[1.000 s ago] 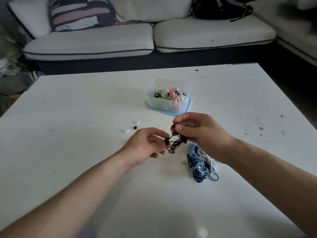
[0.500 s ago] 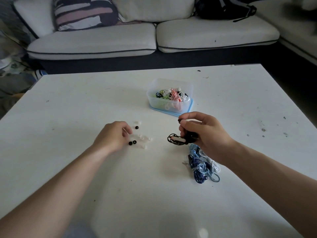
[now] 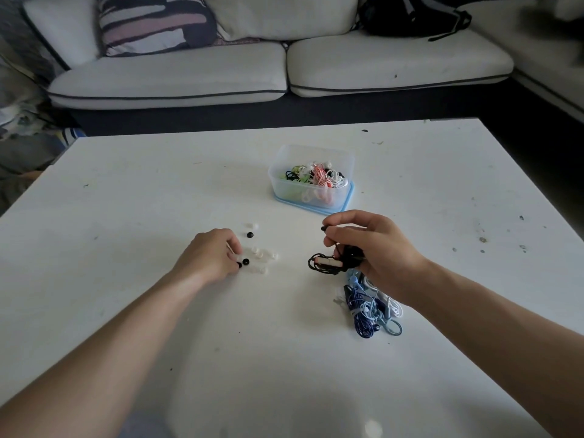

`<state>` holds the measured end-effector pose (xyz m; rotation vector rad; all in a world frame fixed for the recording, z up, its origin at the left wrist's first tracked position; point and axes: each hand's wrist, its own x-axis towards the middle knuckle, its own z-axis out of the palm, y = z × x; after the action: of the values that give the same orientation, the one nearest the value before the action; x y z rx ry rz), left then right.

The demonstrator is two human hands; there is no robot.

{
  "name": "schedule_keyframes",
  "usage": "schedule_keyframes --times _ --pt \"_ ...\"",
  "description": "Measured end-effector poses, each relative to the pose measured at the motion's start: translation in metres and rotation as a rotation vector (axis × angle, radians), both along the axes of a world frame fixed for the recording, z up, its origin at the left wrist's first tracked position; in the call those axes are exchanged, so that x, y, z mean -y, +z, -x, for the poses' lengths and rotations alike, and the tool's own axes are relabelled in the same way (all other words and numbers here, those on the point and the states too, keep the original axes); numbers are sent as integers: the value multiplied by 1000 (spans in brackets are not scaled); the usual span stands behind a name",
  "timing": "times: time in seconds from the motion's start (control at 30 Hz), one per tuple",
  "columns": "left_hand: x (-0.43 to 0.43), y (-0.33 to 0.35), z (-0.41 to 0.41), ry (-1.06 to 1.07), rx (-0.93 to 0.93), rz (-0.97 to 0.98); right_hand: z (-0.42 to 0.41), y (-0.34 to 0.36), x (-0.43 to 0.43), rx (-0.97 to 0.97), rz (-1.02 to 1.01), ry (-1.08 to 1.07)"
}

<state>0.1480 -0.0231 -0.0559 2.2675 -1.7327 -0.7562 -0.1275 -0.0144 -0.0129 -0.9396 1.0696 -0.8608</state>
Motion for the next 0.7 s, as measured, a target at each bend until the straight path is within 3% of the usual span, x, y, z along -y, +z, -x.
schedule_keyframes --times 0.27,0.53,0.7 --pt "-11 32 9 -10 -148 66 -1 0 -1 5 -3 33" --pt "-31 61 53 -59 -692 155 -10 2 -11 -8 56 145" --pt "-37 66 64 -82 -800 175 -11 0 -15 -13 88 175"
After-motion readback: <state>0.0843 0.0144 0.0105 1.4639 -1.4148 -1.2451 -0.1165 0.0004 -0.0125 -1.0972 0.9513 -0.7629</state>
